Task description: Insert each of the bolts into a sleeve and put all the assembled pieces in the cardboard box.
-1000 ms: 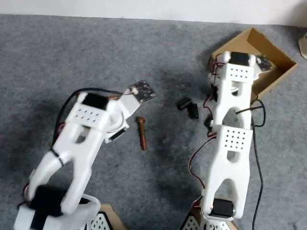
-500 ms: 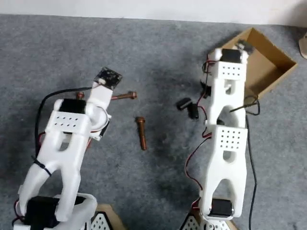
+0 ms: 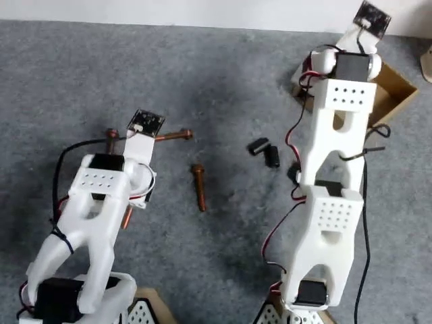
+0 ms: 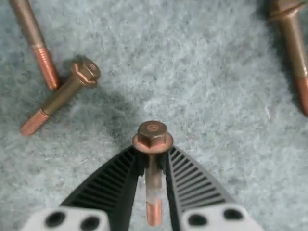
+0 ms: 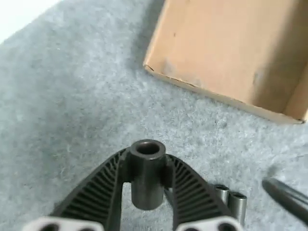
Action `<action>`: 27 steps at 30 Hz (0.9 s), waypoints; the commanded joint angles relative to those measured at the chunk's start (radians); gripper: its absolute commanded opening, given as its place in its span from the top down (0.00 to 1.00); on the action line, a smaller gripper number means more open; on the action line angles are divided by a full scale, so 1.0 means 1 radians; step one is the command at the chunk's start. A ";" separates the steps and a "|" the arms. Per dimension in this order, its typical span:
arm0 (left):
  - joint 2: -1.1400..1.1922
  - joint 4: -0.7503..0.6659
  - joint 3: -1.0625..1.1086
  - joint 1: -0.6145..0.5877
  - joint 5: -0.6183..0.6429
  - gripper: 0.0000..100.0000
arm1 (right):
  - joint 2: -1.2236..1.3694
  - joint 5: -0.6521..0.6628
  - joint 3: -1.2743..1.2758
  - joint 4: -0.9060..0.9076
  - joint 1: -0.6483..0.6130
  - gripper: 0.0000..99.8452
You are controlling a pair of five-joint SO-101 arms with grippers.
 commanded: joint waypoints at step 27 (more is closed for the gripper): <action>-0.297 0.345 -0.268 0.185 0.361 0.99 | -1.210 0.298 0.992 -0.039 0.015 1.00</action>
